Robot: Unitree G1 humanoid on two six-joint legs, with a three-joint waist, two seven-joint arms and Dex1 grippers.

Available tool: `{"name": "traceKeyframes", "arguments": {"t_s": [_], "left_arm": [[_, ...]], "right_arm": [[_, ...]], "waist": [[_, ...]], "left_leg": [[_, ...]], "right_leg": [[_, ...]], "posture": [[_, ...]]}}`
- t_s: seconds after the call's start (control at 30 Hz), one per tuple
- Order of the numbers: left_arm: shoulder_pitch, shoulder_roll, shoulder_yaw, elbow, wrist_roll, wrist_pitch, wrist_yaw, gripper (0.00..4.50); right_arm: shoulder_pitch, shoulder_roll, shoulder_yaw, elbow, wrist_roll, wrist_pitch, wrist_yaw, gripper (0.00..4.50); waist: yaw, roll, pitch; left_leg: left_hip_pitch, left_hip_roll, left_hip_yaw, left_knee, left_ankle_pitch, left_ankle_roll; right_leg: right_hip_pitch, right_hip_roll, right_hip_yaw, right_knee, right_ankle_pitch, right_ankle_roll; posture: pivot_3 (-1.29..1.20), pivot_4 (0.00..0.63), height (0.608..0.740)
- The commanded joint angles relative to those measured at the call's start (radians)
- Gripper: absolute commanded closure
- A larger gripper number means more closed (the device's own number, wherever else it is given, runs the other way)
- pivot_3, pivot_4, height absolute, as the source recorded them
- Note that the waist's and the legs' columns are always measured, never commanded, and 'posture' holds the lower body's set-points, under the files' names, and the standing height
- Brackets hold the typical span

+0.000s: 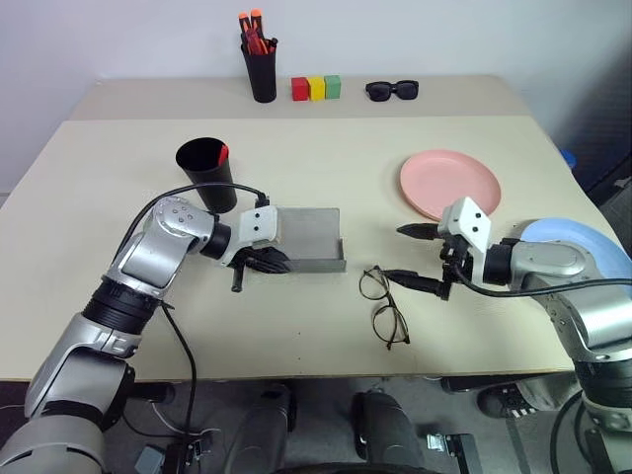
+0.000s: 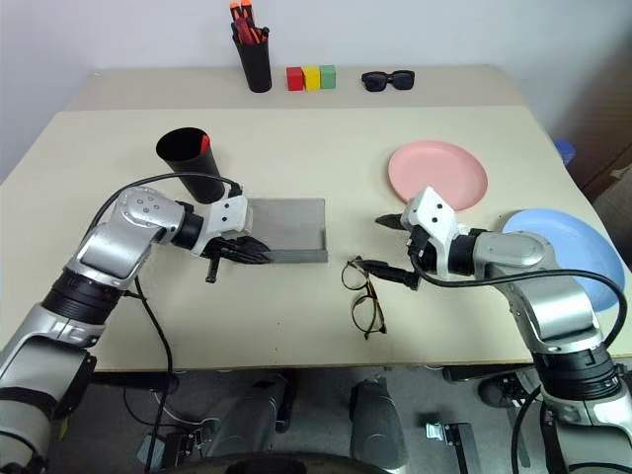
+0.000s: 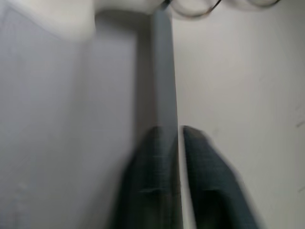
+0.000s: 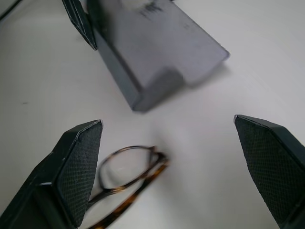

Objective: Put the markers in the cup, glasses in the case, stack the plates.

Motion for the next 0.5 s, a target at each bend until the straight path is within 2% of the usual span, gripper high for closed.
{"name": "traceKeyframes", "arguments": {"t_s": [0.03, 0.13, 0.2, 0.33, 0.5], "left_arm": [[0.02, 0.003, 0.035, -0.031, 0.009, -0.047, 0.056, 1.85], [0.034, -0.005, 0.053, -0.027, 0.009, -0.099, 0.109, 1.85], [0.056, -0.014, 0.106, -0.05, -0.03, -0.077, 0.159, 1.85], [0.183, 0.007, 0.211, -0.195, -0.088, -0.077, 0.219, 1.85], [0.347, 0.053, 0.305, -0.402, -0.204, 0.035, 0.234, 1.85]], "right_arm": [[0.015, -0.016, -0.042, -0.03, 0.053, 0.067, -0.011, 0.0], [0.038, -0.014, -0.054, -0.035, 0.082, 0.1, -0.017, 0.0], [0.066, 0.0, -0.083, -0.036, 0.134, 0.167, -0.037, 0.0], [0.094, 0.025, -0.129, -0.041, 0.241, 0.317, -0.09, 0.0], [0.076, 0.037, -0.181, -0.019, 0.367, 0.473, -0.123, 0.0]], "waist": [[0.0, 0.0, 0.0], [0.0, 0.0, 0.0], [0.001, 0.0, 0.0], [-0.004, 0.0, 0.0], [-0.001, 0.001, 0.0]], "left_leg": [[0.0, 0.0, 0.0, 0.0, 0.0, 0.0], [0.0, 0.0, 0.0, 0.0, 0.0, 0.0], [0.0, 0.0, 0.0, 0.0, 0.0, 0.0], [0.0, 0.0, 0.0, 0.0, -0.001, 0.001], [0.0, 0.0, 0.001, 0.0, -0.001, 0.001]], "right_leg": [[0.0, 0.0, 0.0, 0.0, 0.0, 0.0], [0.0, 0.0, 0.0, 0.0, 0.0, 0.001], [0.0, 0.0, 0.0, 0.0, 0.001, 0.001], [0.0, 0.0, 0.0, 0.0, 0.001, 0.001], [-0.001, 0.0, 0.002, 0.0, -0.001, -0.002]], "posture": [[0.0, 0.15, 0.74], [0.0, 0.15, 0.74], [0.0, 0.15, 0.74], [0.0, 0.15, 0.74], [0.0, 0.15, 0.74]]}}
